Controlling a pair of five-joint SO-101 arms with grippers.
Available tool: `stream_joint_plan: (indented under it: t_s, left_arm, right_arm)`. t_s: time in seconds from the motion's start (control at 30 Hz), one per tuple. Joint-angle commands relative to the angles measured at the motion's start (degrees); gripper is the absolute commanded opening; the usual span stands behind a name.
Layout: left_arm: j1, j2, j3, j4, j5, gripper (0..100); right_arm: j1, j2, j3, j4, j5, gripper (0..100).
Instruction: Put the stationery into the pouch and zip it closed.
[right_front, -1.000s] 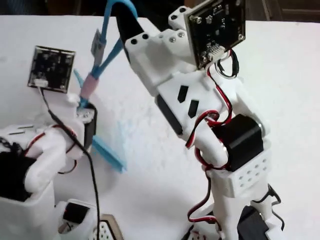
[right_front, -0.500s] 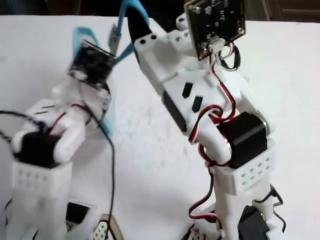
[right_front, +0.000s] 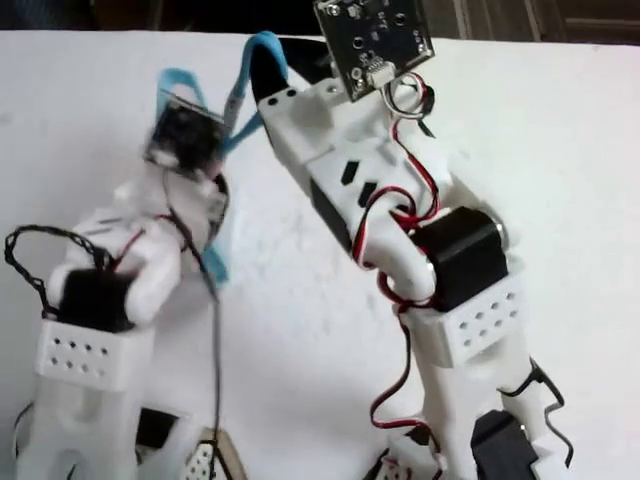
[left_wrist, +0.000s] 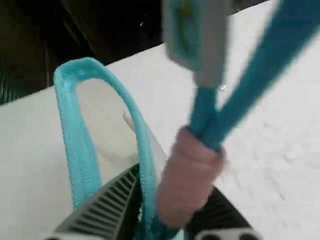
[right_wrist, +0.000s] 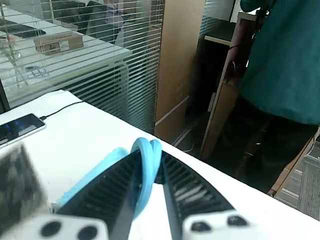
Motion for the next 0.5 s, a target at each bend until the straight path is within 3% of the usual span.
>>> stream_joint_plan:
  t_s: [0.0,0.1,0.47]
  left_arm:
    - [-2.1,-3.1,-5.8,3.8,11.3,22]
    - [-1.9,-7.6,-6.8,5.0,14.1,25]
    - [0.1,-22.9,-5.0,12.5,13.3,25]
  right_arm:
    - [0.3,-0.3,-0.4,-0.1,-0.4,1.7]
    - [0.3,0.0,-0.4,-0.1,-0.4,1.7]
    - [0.0,-0.2,-0.3,-2.0,-0.4,1.7]
